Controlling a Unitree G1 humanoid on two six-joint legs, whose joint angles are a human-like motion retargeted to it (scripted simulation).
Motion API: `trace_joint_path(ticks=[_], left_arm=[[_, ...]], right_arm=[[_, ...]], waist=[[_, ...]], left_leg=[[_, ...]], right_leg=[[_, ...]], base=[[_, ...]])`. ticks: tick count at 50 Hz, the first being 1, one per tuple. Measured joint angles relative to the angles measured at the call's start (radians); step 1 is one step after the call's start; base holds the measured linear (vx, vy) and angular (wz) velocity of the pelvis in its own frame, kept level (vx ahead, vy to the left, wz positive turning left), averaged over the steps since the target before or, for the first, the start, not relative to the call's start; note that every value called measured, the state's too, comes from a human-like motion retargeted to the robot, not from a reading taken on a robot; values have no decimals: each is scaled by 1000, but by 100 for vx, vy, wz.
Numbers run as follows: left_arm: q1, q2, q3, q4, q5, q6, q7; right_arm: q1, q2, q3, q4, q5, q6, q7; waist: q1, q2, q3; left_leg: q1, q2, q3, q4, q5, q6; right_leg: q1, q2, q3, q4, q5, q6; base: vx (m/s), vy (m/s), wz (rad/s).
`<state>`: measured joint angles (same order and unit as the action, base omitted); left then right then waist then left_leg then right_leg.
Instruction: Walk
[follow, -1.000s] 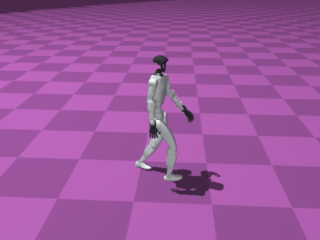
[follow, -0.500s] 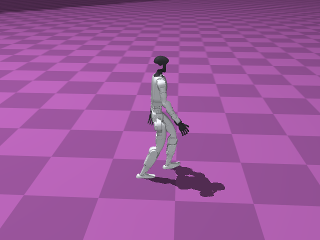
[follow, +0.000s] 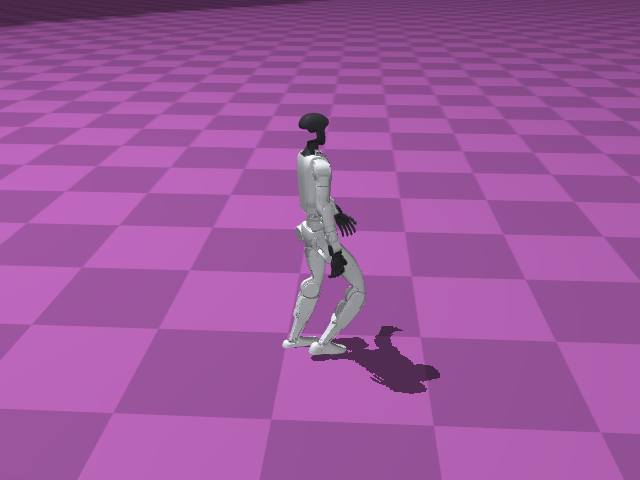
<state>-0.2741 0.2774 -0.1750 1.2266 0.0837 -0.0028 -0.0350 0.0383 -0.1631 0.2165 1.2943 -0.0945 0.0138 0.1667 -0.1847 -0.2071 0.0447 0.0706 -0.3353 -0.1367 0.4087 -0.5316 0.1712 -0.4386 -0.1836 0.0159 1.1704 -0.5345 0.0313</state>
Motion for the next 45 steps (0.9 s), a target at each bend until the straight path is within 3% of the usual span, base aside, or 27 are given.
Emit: trace_joint_path(ticks=[5,9,13,17,20,24,27,34,38,41,45], left_arm=[[-106,38,-16,-119,-1,-41,29],[-104,38,-19,-166,9,-58,39],[-32,11,-25,-160,29,-56,31],[55,-40,-48,-82,93,-39,-6],[133,-69,-80,-16,146,-18,-32],[210,-78,-80,74,191,4,-64],[290,-83,-58,120,183,10,-74],[448,-103,7,203,120,8,-94],[489,-114,37,220,94,10,-104],[497,-125,58,222,76,15,-100],[456,-119,88,197,30,24,-94]], right_arm=[[37,0,-37,6,21,14,-10],[58,3,-58,14,25,15,-23],[51,-1,-64,22,23,19,-44],[-1,-25,-48,11,15,17,-66],[-38,-41,-35,-20,2,6,-88],[-138,-76,-35,-63,-6,-10,-106],[-199,-99,-31,-100,3,-29,-116],[-299,-130,-17,-179,35,-67,-131],[-309,-118,-10,-195,39,-72,-125],[-277,-93,-2,-183,34,-69,-115],[-227,-48,7,-127,14,-55,-67]], waist=[[-20,83,-2],[-20,107,-29],[-21,176,-40],[-2,309,-13],[47,341,-5],[115,324,6],[162,306,15],[205,257,-11],[217,251,-41],[219,233,-64],[217,142,-79]], left_leg=[[107,102,-39,-23,-61,-35],[120,122,-53,129,-125,-60],[86,187,-62,434,-112,-129],[-55,333,-53,836,52,-241],[-183,418,-5,1011,64,-216],[-371,465,65,1010,-31,-125],[-465,462,111,874,-76,-95],[-572,369,176,285,-15,-133],[-599,351,200,185,21,-144],[-603,330,218,265,79,-122],[-547,225,260,316,121,-62]], right_leg=[[-34,156,-16,-548,80,72],[-62,223,19,-608,118,91],[-28,315,6,-486,158,43],[82,444,-53,-516,144,-41],[158,474,-63,-524,96,-70],[323,450,-38,-670,86,-71],[421,420,-17,-725,58,-67],[571,334,-5,-849,13,-45],[591,315,-11,-786,-37,-45],[593,283,-24,-662,-55,-33],[531,177,-10,-332,-45,25]], base=[[80,-2,74],[79,-6,51],[80,-7,58],[70,-7,61],[64,-9,39],[61,-7,26],[61,-4,2],[63,4,9],[63,9,12],[63,9,20],[61,9,41]])
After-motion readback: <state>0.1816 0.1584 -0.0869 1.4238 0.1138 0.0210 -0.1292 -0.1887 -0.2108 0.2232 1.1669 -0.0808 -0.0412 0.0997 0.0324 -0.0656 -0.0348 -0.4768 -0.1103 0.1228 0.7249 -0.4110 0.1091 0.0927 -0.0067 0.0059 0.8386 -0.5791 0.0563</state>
